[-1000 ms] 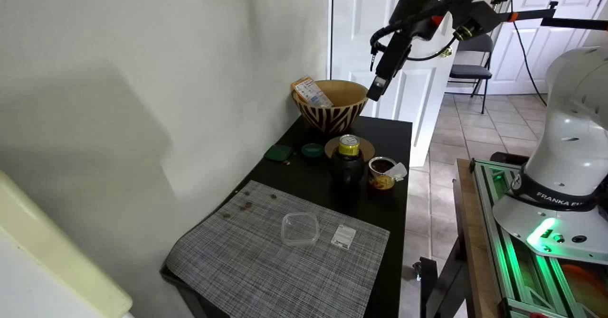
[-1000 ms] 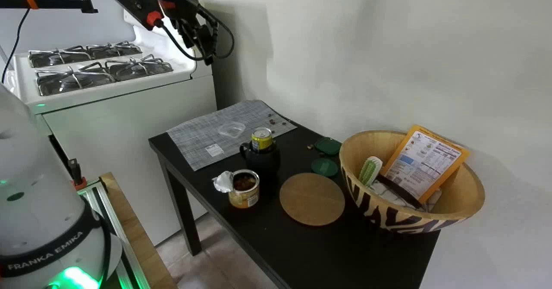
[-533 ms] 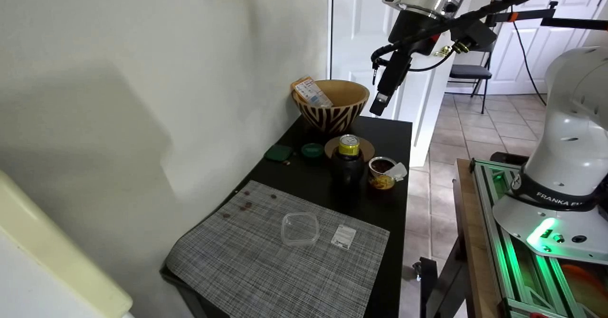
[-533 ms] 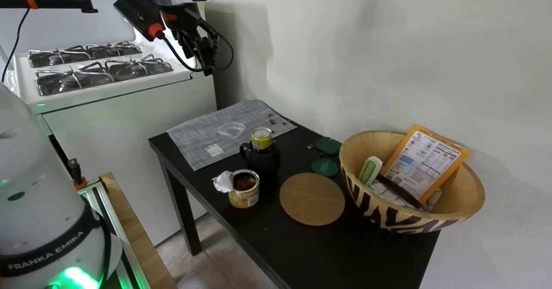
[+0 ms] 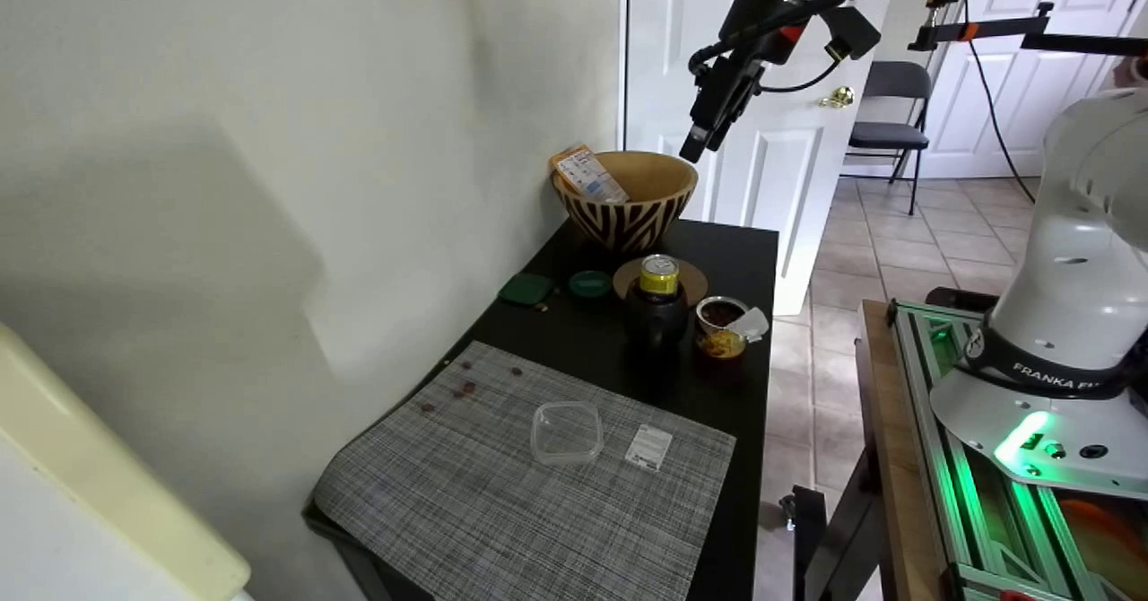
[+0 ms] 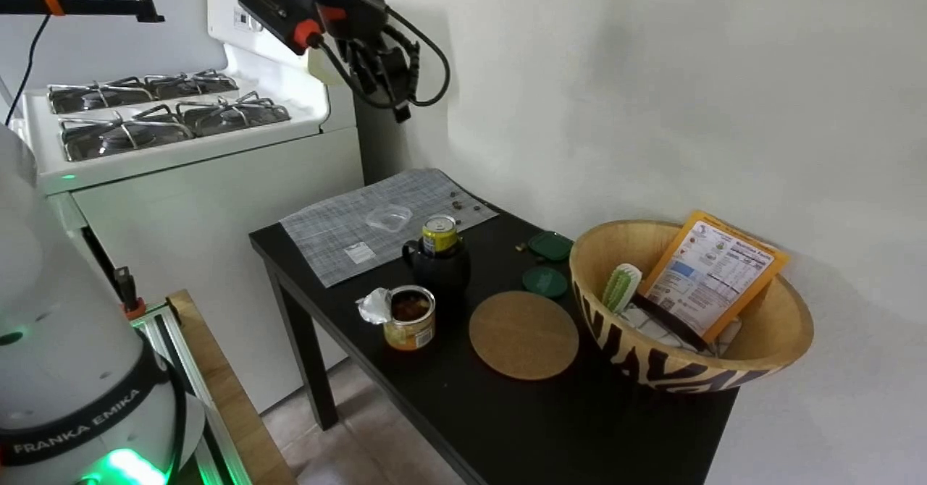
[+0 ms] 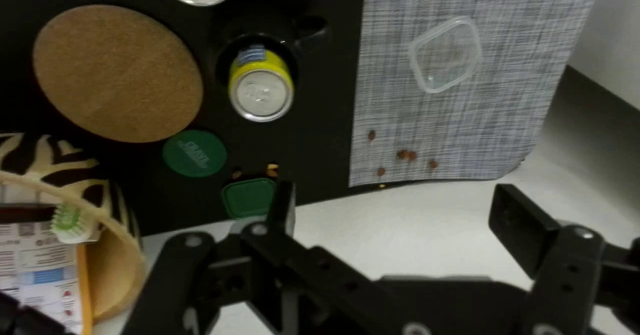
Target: Remove the orange packet from the wooden bowl and put it on the table
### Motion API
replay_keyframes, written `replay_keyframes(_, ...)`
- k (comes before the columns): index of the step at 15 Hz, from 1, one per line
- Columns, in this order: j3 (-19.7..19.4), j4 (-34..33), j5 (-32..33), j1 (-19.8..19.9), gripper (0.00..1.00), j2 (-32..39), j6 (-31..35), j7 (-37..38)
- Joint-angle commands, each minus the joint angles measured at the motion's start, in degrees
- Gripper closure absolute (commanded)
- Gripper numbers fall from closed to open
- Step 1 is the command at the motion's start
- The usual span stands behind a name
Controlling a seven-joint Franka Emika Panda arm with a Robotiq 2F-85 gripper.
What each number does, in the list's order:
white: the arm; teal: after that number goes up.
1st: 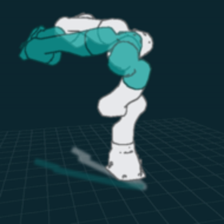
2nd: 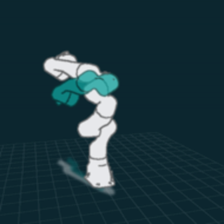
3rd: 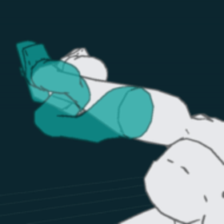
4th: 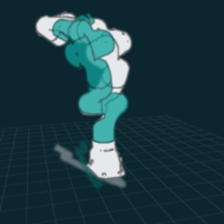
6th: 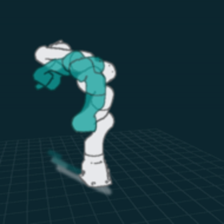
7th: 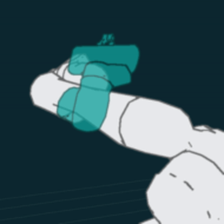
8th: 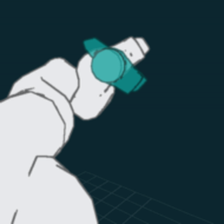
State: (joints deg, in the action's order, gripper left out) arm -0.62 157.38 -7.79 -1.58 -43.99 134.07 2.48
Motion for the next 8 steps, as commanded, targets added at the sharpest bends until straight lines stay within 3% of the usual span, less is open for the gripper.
replay_keyframes(1,-3.06,-4.74,7.75,8.03,0.00,6.27,-2.08,-2.52)
replay_keyframes(5,-5.43,-10.77,16.29,16.27,0.00,14.18,0.47,-1.42)
replay_keyframes(8,-9.74,-17.17,16.72,17.07,0.00,20.21,-2.04,-5.56)
